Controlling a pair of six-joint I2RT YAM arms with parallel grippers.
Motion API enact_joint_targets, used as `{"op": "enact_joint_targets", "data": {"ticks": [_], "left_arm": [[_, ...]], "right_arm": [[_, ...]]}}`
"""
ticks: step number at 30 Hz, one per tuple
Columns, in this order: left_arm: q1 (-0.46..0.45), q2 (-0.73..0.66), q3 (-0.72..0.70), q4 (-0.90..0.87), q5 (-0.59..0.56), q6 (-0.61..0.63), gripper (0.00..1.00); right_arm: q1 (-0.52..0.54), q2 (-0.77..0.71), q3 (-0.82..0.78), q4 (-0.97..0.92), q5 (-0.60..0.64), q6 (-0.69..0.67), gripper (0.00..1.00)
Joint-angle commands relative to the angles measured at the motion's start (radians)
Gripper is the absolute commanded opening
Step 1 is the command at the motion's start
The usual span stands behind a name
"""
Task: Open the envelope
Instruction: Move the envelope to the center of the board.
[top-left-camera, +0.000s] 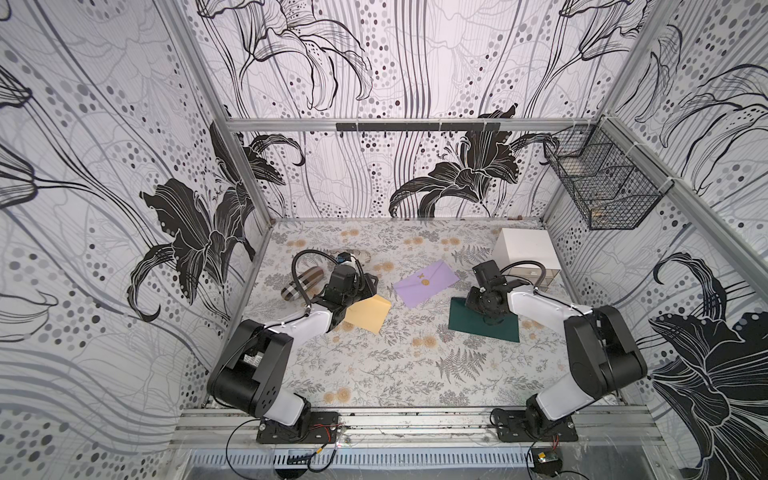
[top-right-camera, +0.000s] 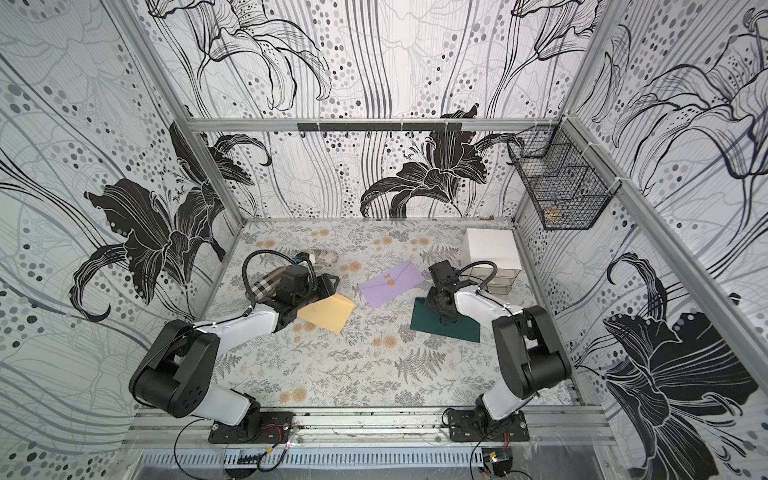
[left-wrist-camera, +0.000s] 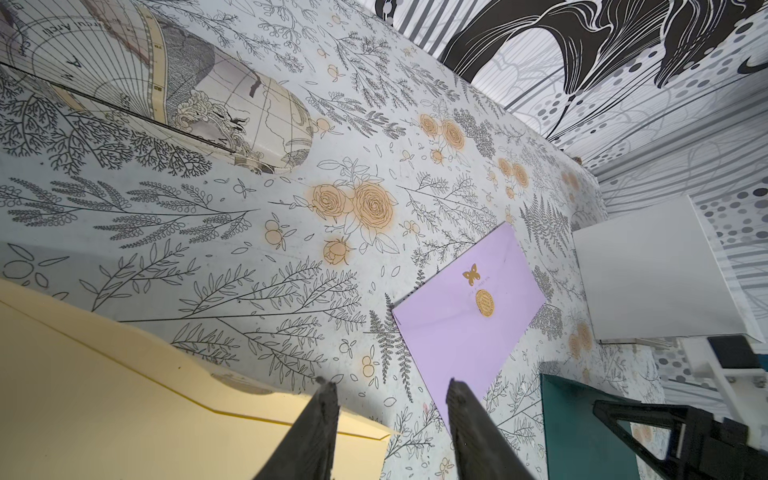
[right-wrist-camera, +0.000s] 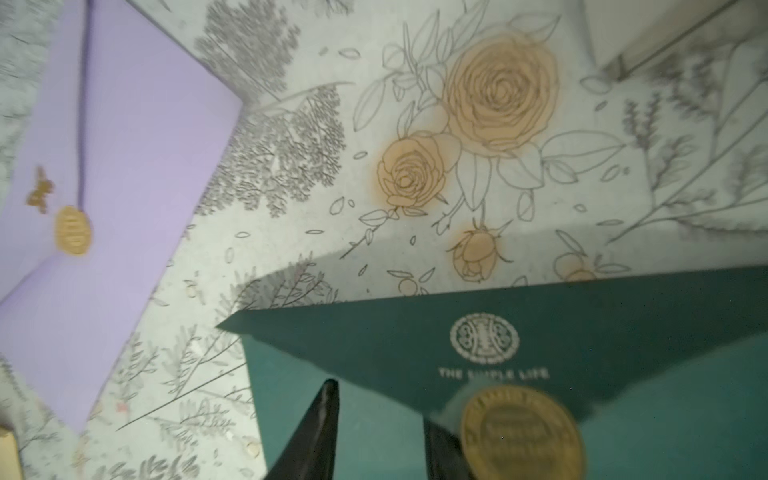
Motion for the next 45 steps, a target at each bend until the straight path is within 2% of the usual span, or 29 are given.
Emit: {"op": "enact_joint_targets", "data": {"ticks": [1,6,12,17,23,30,36,45], "left_arm": [[-0.002,0.006,0.029,0.003,-0.005,0.012,0.47],[-0.002,-0.015,0.018,-0.002,-0.026,0.011,0.47],[-0.002,-0.03,0.004,-0.005,-0.074,0.001,0.47],[-0.001,0.015,0.039,-0.04,-0.06,-0.001,0.46],[-0.001,0.043,0.07,-0.081,-0.055,-0.001,0.46],[-0.001,0.069,0.089,-0.097,-0.042,-0.001,0.46],[-0.002,0.115,0.119,-0.127,-0.038,-0.002,0.46],[0.002,0.256,0.248,-0.293,-0.073,0.009,0.45]], "right_arm": [[0.009,-0.073,0.075,-0.053,-0.017,-0.048,0.38],[0.071,-0.03,0.148,0.005,-0.124,-0.065,0.39],[0.218,0.262,0.383,-0.046,-0.117,-0.054,0.39],[0.246,0.414,0.497,-0.042,-0.17,-0.009,0.39],[0.257,0.501,0.512,-0.03,-0.22,0.008,0.38],[0.287,0.466,0.393,0.0,-0.219,0.025,0.38],[0.354,0.414,0.288,-0.012,-0.214,0.023,0.38],[0.424,0.334,0.181,-0.027,-0.196,0.031,0.38]]}}
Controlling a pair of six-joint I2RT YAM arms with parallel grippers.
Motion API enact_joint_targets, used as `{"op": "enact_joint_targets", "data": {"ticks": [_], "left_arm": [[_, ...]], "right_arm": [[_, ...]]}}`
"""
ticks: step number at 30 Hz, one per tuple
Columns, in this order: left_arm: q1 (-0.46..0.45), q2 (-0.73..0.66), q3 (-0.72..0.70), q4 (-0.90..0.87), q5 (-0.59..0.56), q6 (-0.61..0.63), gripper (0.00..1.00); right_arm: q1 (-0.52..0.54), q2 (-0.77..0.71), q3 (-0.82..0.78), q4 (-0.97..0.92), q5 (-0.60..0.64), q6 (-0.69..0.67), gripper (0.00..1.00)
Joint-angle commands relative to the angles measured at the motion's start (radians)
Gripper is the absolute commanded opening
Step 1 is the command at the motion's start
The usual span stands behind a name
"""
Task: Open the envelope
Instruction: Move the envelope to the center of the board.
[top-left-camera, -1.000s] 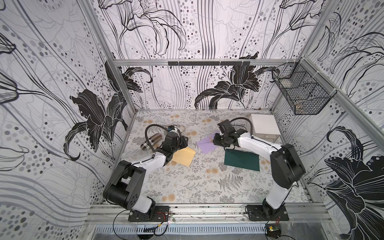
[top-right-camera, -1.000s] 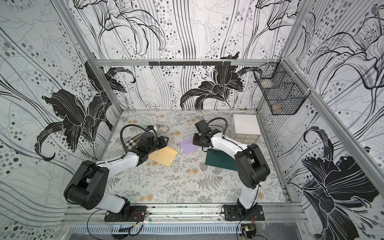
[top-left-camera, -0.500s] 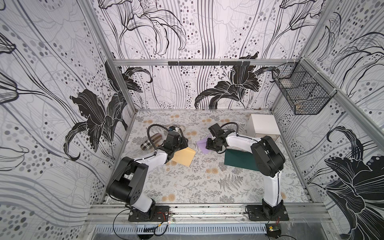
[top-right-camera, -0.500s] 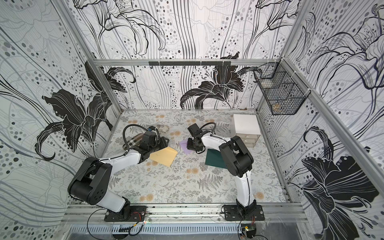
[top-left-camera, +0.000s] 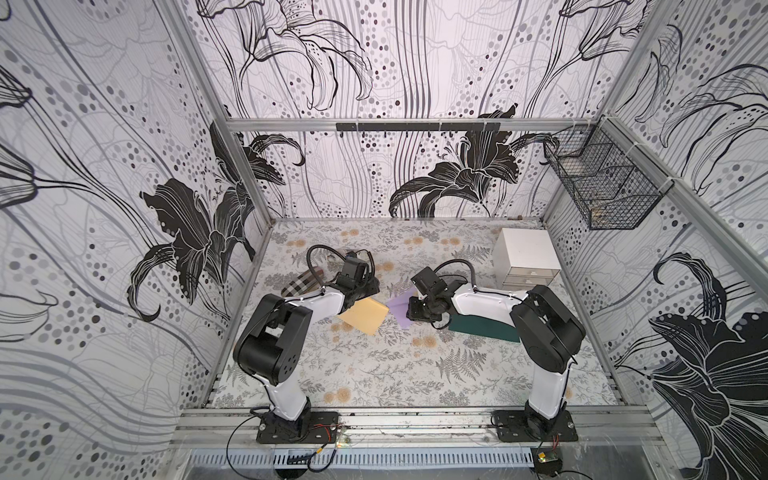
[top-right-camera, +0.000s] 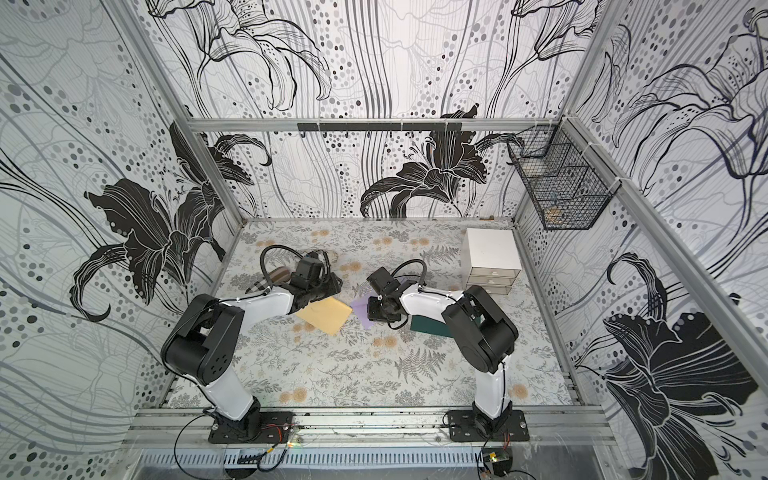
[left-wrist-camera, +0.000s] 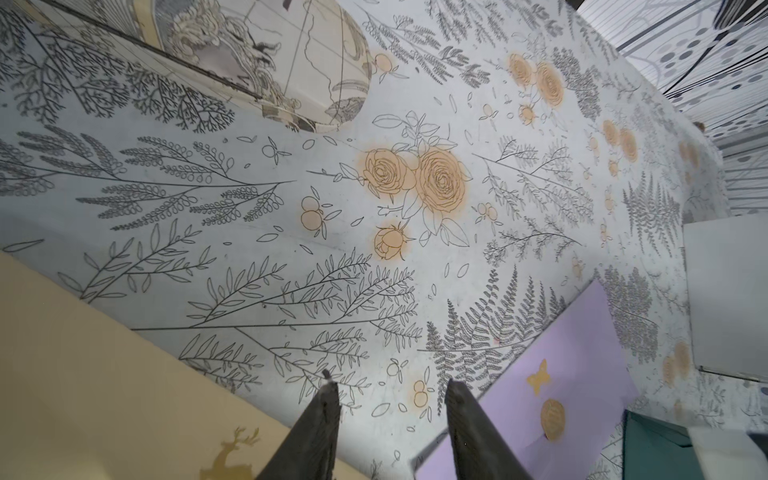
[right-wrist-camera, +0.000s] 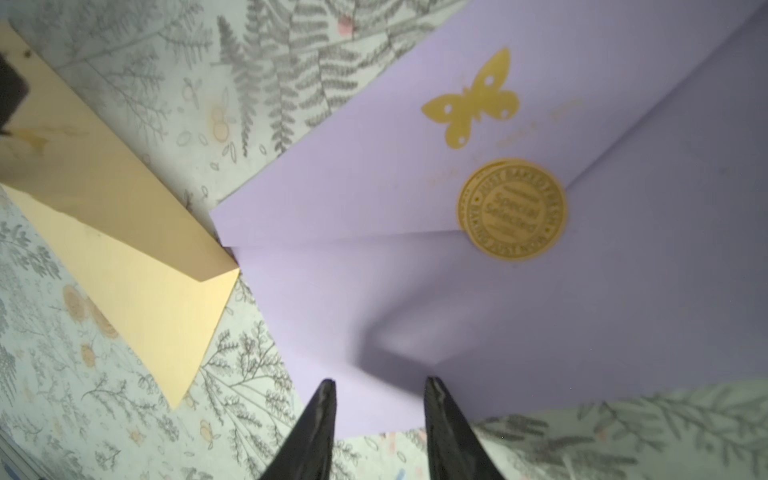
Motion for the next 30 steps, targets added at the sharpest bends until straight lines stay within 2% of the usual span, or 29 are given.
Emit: {"op": "enact_joint_targets", "data": {"ticks": [1,8,16,20,24,27,30], "left_arm": [[0.004,0.025,0.043,-0.084,-0.038,0.011,0.45],[0.044,0.072,0.091,-0.167,-0.073,0.007,0.43],[0.05,-0.001,0.037,-0.072,-0.034,0.018,0.45],[0.046,-0.131,0.066,-0.112,-0.024,0.031,0.48],[0.021,-0.353,0.058,-0.212,-0.128,0.014,0.49],[0.016,-0.5,-0.007,-0.262,-0.138,0.007,0.51],[0.016,-0.572,-0.088,-0.333,-0.112,0.0,0.52]], "right_arm": [[0.027,-0.002,-0.069,-0.119,0.008,0.024,0.38],[0.07,0.001,-0.11,-0.065,-0.041,0.021,0.38],[0.07,-0.031,-0.104,-0.117,0.059,-0.032,0.39],[0.065,-0.051,-0.061,-0.145,0.063,-0.049,0.39],[0.038,-0.068,-0.044,-0.129,0.024,-0.054,0.39],[-0.011,-0.079,-0.052,-0.102,-0.037,-0.049,0.39],[-0.066,-0.097,-0.073,-0.071,-0.09,-0.047,0.39]]}}
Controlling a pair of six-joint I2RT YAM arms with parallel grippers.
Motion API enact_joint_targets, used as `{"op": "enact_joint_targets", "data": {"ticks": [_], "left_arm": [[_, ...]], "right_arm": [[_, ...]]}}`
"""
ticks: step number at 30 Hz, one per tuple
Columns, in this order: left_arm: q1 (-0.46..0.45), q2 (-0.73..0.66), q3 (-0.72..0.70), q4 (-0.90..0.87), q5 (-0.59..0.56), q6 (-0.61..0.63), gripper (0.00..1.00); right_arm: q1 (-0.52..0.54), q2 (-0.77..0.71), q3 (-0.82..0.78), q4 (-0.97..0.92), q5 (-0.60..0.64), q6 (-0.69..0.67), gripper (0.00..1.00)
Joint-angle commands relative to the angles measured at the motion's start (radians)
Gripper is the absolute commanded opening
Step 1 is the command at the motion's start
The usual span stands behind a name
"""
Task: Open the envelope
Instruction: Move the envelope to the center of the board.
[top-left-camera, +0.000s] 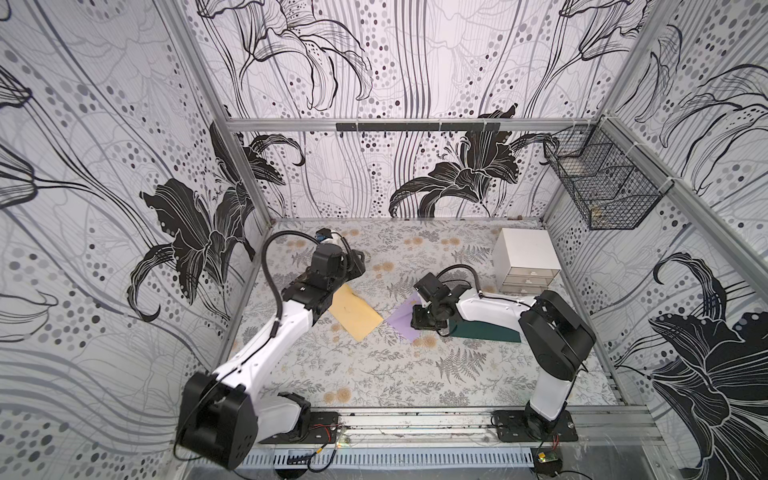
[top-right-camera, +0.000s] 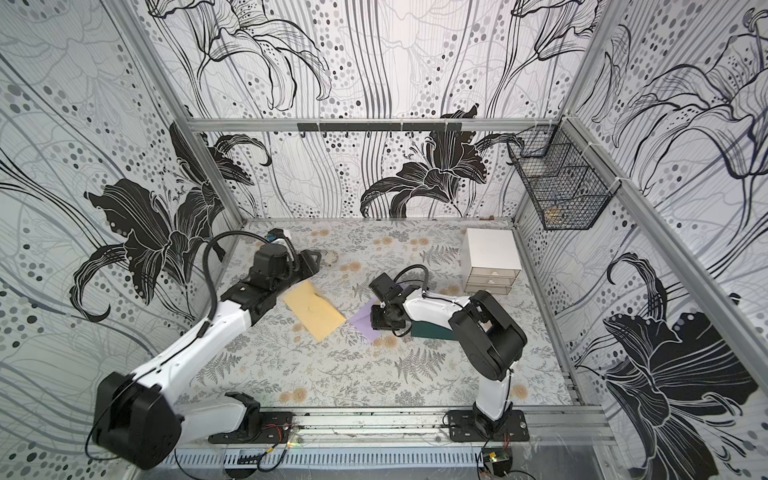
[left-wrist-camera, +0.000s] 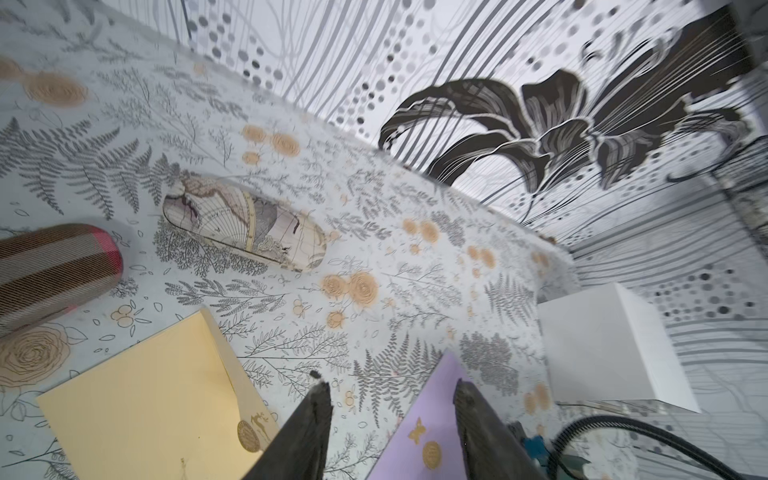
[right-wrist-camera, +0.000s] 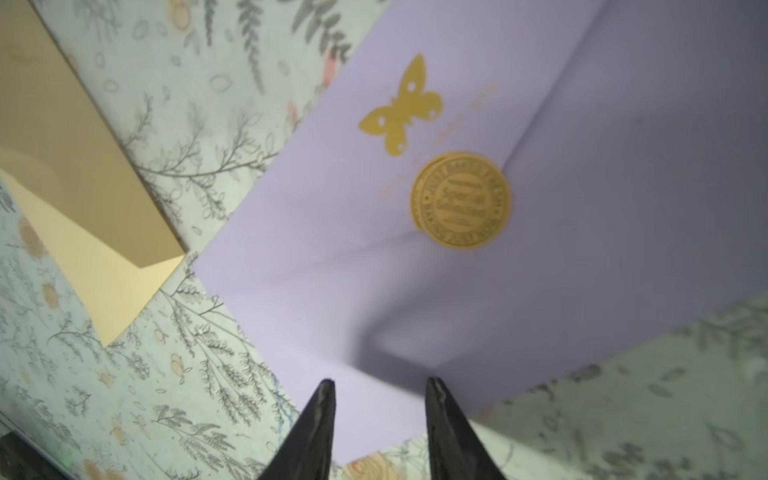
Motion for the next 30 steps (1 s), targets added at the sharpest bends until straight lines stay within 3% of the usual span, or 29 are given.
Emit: {"op": "enact_joint_targets", "data": {"ticks": [1,6,9,21,30], "left_arm": [[-0.003,-0.017,-0.116,-0.142,0.007,-0.012,0.52],[-0.04,-0.027,-0.309,-0.007,0.06,-0.116,0.5],[-0.059,0.005,-0.351,0.084,0.06,-0.146,0.5],[-0.062,0.346,-0.256,0.298,0.079,-0.175,0.49],[-0.01,0.537,-0.072,0.259,0.072,-0.12,0.48]], "right_arm": [[-0.06,-0.044,-0.022,-0.01,-0.073,-0.017,0.39],[-0.125,-0.07,-0.028,0.016,-0.134,-0.025,0.39],[-0.142,-0.072,-0.02,0.017,-0.146,-0.033,0.39],[-0.172,-0.045,-0.007,0.033,-0.157,-0.027,0.39],[-0.172,-0.027,0.017,-0.01,-0.153,-0.067,0.39]]}}
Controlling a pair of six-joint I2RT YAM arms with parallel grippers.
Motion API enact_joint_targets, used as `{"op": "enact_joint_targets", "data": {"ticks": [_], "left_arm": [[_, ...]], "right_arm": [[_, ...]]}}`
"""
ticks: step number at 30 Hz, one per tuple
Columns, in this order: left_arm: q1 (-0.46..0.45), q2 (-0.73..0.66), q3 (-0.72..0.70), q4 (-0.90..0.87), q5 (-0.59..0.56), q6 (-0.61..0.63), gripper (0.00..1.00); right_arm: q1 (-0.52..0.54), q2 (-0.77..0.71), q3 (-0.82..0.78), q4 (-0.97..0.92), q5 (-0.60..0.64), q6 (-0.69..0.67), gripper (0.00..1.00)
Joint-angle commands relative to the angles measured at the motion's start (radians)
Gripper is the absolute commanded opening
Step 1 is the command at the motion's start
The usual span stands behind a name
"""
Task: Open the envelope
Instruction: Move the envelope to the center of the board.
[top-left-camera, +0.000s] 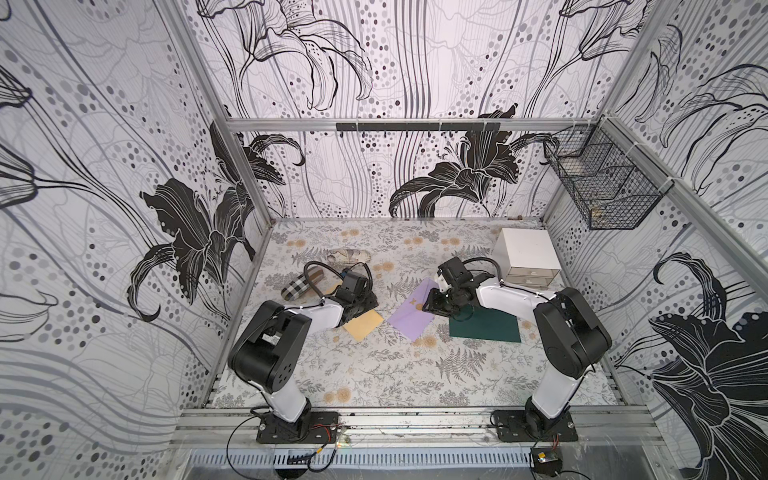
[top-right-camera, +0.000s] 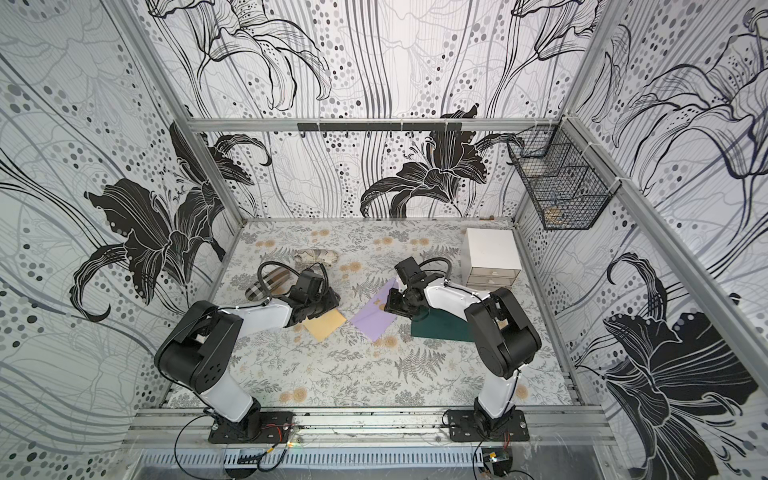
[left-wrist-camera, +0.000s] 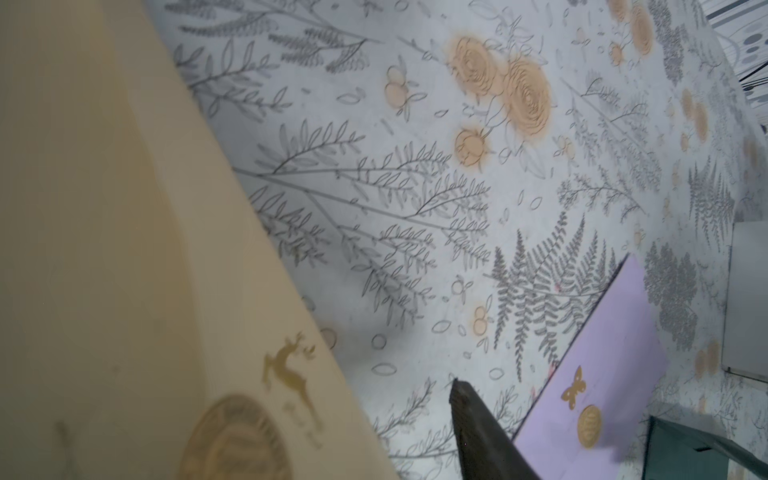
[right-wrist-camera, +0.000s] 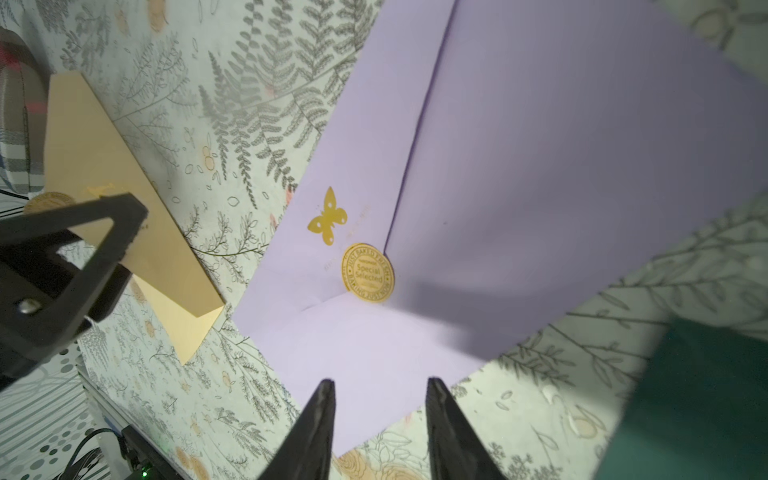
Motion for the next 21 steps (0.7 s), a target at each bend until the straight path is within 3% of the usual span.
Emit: {"op": "enact_joint_targets", "data": {"ticks": [1,12,21], "left_arm": [[0.045,0.04,0.068,0.031,-0.002,0.032,0.48],[0.128,0.222,0.25,0.001,0.06,0.054,0.47],[0.125,-0.065,0.185,-0.099,0.091,0.059,0.54]], "right_arm": [[-0.001,0.025,0.028,-0.024,-0.012,-0.033,0.39],[0.059,0.067,0.058,-0.023,-0.046,-0.089,0.39],[0.065,0.107,0.125,-0.038,-0.011,-0.08,0.39]]}}
